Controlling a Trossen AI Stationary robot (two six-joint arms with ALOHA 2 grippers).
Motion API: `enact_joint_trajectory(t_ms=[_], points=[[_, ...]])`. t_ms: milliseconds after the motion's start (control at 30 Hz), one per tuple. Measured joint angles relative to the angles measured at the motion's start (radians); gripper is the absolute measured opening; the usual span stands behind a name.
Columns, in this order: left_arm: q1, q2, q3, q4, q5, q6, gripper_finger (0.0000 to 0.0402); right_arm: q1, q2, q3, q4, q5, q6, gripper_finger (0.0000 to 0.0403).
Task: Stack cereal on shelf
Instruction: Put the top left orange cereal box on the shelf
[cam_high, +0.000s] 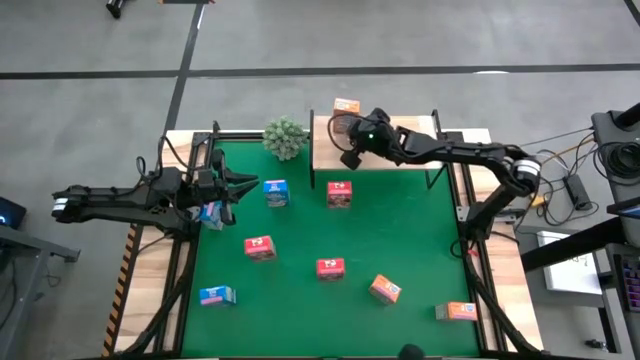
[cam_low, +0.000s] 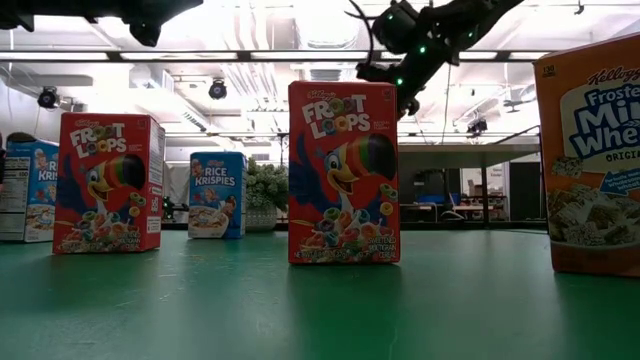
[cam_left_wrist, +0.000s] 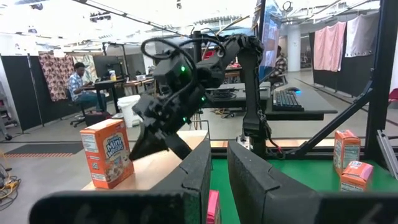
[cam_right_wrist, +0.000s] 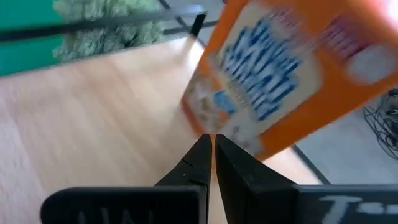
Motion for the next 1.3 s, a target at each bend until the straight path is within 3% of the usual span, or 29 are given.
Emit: enact_joint_trajectory(t_ms=[667, 1033, 1300], points=[[0.000, -0.001, 0.000, 0.001, 0.000, 0.004, 0.0037, -0.028, 0.037, -0.003, 0.076, -0.006, -0.017, 0.0012], [0.000, 0.000, 0.000, -0.007, 0.000, 0.004, 0.0037, -0.029, -0.015, -0.003, -0.131, -0.002, 0.033, 0.0012], [0.000, 0.000, 0.000, -0.007, 0.000, 0.004, 0.0037, -0.082, -0.072, -0.003, -0.106, 0.050, 0.041, 0.0012]])
